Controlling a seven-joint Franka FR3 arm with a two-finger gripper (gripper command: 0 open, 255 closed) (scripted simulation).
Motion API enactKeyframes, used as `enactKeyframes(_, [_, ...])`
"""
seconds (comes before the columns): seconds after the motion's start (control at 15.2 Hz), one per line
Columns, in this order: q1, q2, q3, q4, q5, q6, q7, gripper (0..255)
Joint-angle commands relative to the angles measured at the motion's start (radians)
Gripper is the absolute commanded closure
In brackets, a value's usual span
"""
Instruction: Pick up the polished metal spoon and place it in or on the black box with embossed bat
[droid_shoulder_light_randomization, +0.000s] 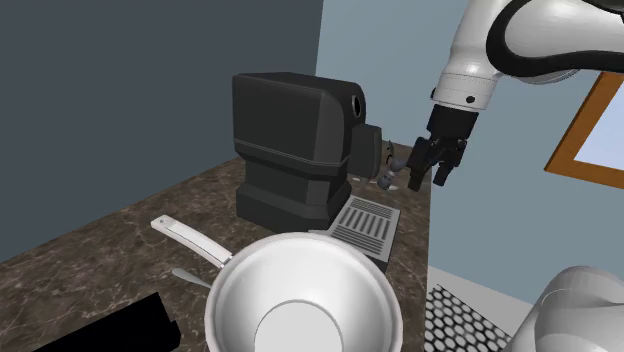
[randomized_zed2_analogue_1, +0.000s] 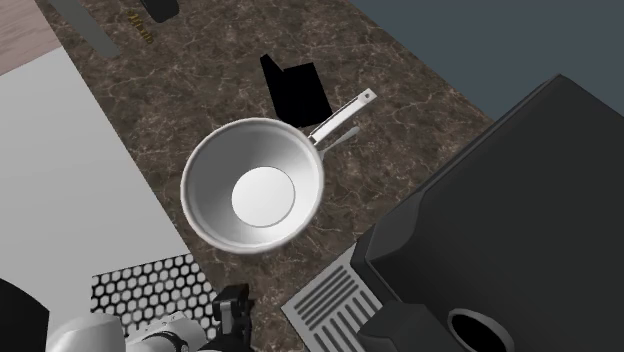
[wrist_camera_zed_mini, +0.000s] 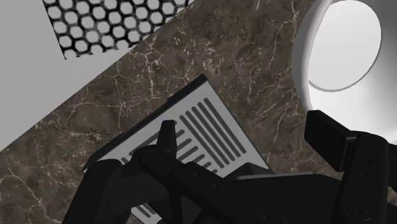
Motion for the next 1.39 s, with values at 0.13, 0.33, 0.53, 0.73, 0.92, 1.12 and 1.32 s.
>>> enactKeyframes(0.13, [0.015, 0.027, 0.027, -0.023, 0.021, 0.065, 0.011, 0])
enactKeyframes(0.33, [0.036, 0.077, 0.069, -0.047, 0.049, 0.162, 0.026, 0])
enactKeyframes(0.53, [0.057, 0.138, 0.112, -0.06, 0.073, 0.259, 0.041, 0])
enactKeyframes(0.73, [0.075, 0.209, 0.154, -0.062, 0.092, 0.354, 0.056, 0])
enactKeyframes(0.92, [0.091, 0.288, 0.197, -0.051, 0.103, 0.447, 0.072, 0])
enactKeyframes(1.12, [0.104, 0.375, 0.241, -0.03, 0.105, 0.536, 0.092, 0])
enactKeyframes(1.32, [0.114, 0.467, 0.283, 0.003, 0.094, 0.62, 0.116, 0])
